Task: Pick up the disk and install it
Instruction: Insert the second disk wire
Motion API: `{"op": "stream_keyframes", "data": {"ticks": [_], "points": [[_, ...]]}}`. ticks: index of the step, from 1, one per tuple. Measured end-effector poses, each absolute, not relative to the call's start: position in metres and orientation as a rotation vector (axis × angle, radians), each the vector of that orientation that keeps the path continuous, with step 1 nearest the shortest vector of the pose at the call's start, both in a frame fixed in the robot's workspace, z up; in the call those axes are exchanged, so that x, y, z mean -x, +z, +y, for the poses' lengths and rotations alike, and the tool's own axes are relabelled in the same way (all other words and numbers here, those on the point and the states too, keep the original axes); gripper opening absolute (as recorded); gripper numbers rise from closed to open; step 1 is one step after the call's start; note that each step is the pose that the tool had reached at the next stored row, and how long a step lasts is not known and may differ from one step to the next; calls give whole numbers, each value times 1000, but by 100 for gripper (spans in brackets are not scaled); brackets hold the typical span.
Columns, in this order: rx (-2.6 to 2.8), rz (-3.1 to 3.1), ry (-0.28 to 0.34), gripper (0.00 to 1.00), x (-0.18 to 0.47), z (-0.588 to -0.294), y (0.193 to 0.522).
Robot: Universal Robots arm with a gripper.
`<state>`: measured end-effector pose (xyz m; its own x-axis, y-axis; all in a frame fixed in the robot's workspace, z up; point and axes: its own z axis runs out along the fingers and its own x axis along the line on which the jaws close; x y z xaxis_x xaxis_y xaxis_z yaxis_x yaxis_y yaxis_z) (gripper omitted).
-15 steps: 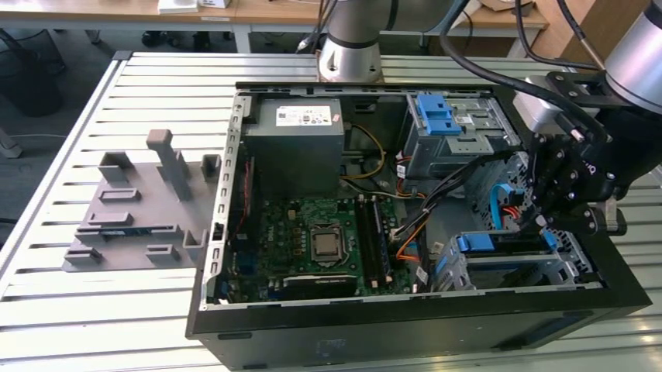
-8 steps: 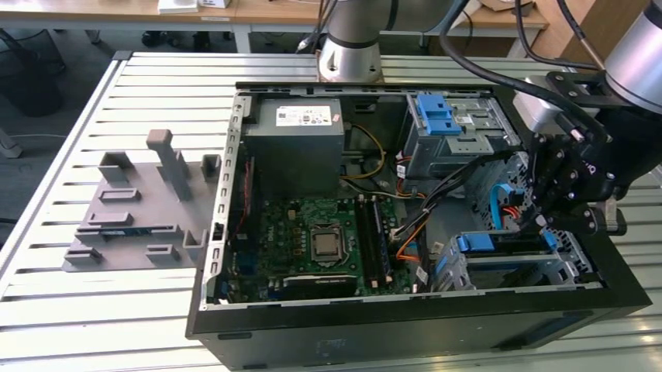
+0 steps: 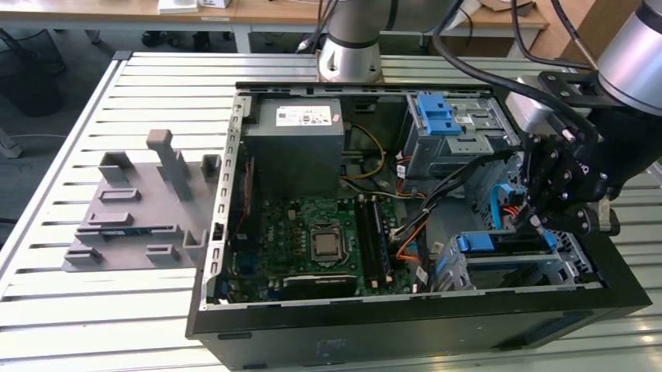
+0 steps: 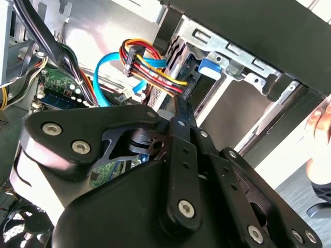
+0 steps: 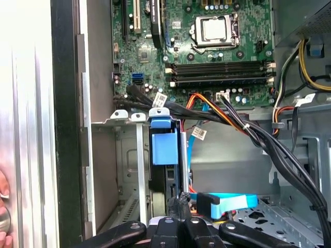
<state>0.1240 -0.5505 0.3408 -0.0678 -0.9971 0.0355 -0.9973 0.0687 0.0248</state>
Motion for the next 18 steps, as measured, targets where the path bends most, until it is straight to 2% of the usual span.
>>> {"op": "stream_keyframes", "data": {"ticks": [9, 18], "points": [[-2115, -2265, 10, 11, -120, -550, 343], [-2115, -2265, 10, 11, -120, -550, 359]]}}
